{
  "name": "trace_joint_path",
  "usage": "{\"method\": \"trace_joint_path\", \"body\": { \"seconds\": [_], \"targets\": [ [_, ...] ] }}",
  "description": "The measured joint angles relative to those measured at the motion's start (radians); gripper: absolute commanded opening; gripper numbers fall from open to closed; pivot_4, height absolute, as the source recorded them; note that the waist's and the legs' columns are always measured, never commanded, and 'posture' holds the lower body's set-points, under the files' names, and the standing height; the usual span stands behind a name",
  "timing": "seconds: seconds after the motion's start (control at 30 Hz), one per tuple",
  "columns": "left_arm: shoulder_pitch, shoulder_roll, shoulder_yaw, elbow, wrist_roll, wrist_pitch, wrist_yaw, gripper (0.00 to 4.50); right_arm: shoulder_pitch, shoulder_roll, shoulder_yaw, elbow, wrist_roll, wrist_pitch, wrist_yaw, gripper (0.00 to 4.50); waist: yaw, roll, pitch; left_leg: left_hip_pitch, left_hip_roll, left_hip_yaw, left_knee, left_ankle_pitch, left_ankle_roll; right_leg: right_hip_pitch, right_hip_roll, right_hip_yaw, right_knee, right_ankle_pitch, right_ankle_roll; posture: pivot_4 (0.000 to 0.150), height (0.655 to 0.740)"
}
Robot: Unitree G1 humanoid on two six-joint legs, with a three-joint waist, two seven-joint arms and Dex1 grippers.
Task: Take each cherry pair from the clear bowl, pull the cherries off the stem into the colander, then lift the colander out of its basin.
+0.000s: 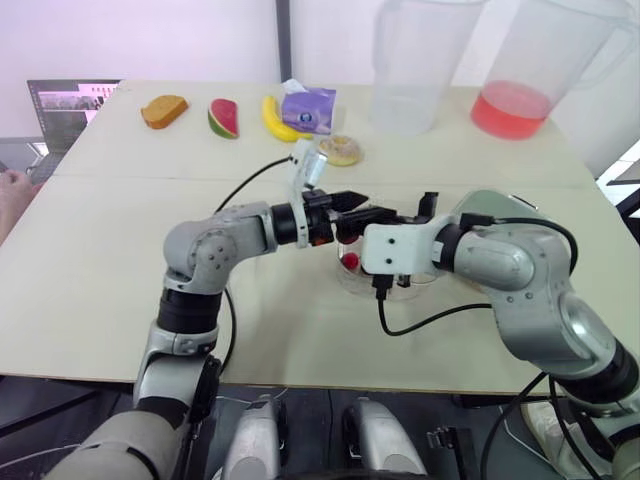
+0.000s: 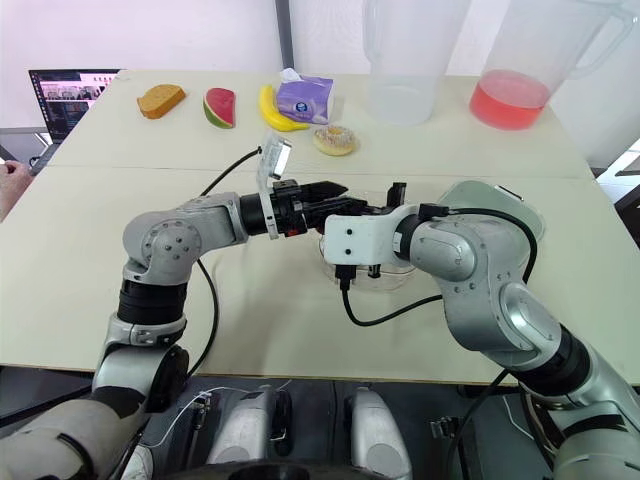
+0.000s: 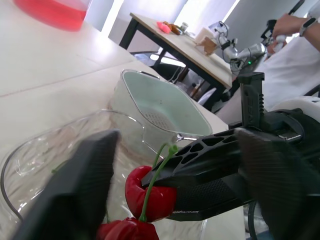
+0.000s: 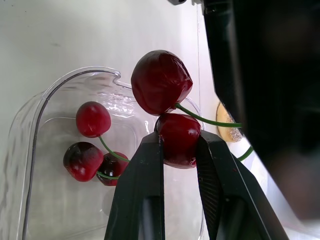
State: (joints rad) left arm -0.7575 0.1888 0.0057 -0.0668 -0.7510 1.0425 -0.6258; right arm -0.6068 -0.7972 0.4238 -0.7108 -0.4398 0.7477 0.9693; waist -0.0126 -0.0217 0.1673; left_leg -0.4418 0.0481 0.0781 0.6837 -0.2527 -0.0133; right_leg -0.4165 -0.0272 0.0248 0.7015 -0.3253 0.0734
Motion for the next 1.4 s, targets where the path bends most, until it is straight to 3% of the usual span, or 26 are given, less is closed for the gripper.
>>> {"method": "trace_joint_path", "body": {
  "seconds": [0.17, 0.63, 0.83, 1.2, 1.4],
  "targets": [
    [0.001, 0.001, 0.008, 0.0, -0.004, 0.002, 0.014, 0.05, 0.0, 0.005, 0.0, 0.0, 0.0, 0.0, 0.001, 0.44, 0.0, 0.0, 0.0, 0.0, 0.0, 0.0, 0.0, 0.0, 0.0, 0.0, 0.0, 0.0, 0.0, 0.0, 0.0, 0.15, 0.74],
    [0.003, 0.003, 0.009, 0.0, -0.023, 0.02, 0.023, 0.05, -0.004, 0.017, 0.0, 0.009, 0.001, 0.004, 0.009, 0.44, 0.0, 0.0, 0.0, 0.0, 0.0, 0.0, 0.0, 0.0, 0.0, 0.0, 0.0, 0.0, 0.0, 0.0, 0.0, 0.15, 0.74],
    [0.003, 0.007, 0.012, 0.0, -0.021, 0.01, 0.027, 0.0, -0.004, 0.03, -0.001, 0.007, 0.016, 0.031, 0.022, 3.07, 0.0, 0.0, 0.0, 0.0, 0.0, 0.0, 0.0, 0.0, 0.0, 0.001, 0.0, 0.0, 0.0, 0.0, 0.0, 0.15, 0.74],
    [-0.008, 0.058, 0.008, 0.082, 0.034, -0.051, 0.003, 0.0, -0.004, 0.028, -0.062, -0.034, 0.068, 0.114, 0.037, 3.07, 0.0, 0.0, 0.0, 0.0, 0.0, 0.0, 0.0, 0.0, 0.0, 0.001, 0.0, 0.0, 0.0, 0.0, 0.0, 0.15, 0.74],
    [-0.053, 0.185, -0.033, 0.109, 0.062, -0.121, -0.203, 0.0, -0.029, 0.171, -0.293, -0.091, 0.318, 0.471, 0.11, 3.07, -0.001, 0.0, 0.0, 0.0, 0.0, 0.0, -0.001, 0.0, 0.0, 0.001, 0.001, -0.001, -0.001, 0.0, 0.0, 0.15, 0.74]
  ]
}}
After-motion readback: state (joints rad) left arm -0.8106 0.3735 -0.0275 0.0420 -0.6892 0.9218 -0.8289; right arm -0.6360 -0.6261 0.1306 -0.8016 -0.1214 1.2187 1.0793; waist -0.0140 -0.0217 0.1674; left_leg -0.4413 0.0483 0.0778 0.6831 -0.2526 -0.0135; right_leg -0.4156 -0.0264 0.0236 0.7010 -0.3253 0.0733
